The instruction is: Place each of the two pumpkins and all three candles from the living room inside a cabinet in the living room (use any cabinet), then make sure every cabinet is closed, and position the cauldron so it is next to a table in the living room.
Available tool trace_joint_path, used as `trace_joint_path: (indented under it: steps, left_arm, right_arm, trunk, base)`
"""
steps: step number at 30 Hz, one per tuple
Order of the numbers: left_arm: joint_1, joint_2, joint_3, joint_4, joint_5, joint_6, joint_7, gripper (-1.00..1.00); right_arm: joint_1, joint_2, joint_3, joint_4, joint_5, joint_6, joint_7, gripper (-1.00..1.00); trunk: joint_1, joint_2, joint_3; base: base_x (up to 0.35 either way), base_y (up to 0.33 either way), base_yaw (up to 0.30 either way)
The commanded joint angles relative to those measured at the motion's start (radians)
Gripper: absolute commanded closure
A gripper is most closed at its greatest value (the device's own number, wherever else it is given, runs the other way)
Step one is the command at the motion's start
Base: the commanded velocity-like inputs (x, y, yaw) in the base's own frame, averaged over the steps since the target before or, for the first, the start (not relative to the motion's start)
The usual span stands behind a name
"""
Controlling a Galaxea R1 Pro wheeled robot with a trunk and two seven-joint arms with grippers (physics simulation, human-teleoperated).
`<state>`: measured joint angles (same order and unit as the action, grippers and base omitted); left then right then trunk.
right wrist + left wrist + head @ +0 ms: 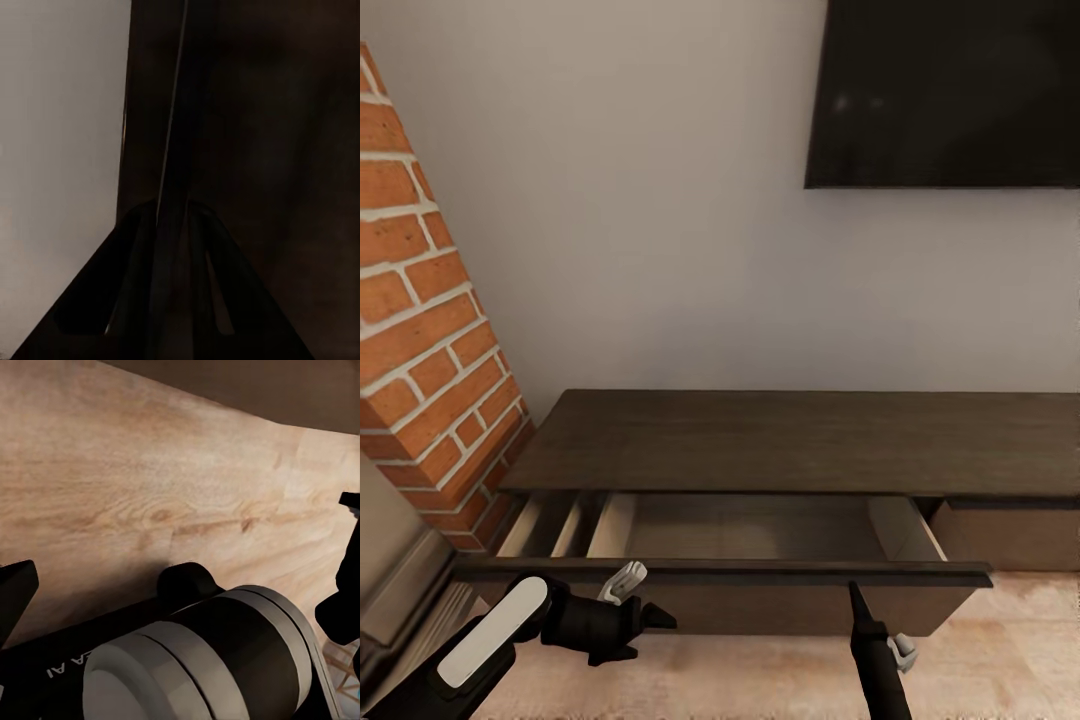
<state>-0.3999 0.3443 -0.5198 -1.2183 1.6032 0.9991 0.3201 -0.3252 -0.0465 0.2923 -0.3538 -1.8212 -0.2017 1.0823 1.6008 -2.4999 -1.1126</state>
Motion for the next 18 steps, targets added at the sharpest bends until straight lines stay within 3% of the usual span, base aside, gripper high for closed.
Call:
trace_joint_path:
  steps: [1, 18]
  left_arm:
    - [-0.001, 0.001, -0.002, -0.001, 0.011, 0.0, 0.01, -1.0]
    - [-0.001, 0.001, -0.002, -0.001, 0.011, 0.0, 0.01, -1.0]
  right_arm:
    - [0.0, -0.001, 0.005, 0.004, -0.016, 0.004, 0.002, 1.0]
    - [0.0, -0.001, 0.006, 0.004, -0.015, 0.004, -0.001, 1.0]
  trunk:
    - [0.0, 0.0, -0.001]
    - [0.0, 0.0, -0.001]
  base:
    - [-0.151, 0.0, 0.0]
    - [-0.103, 0.0, 0.0]
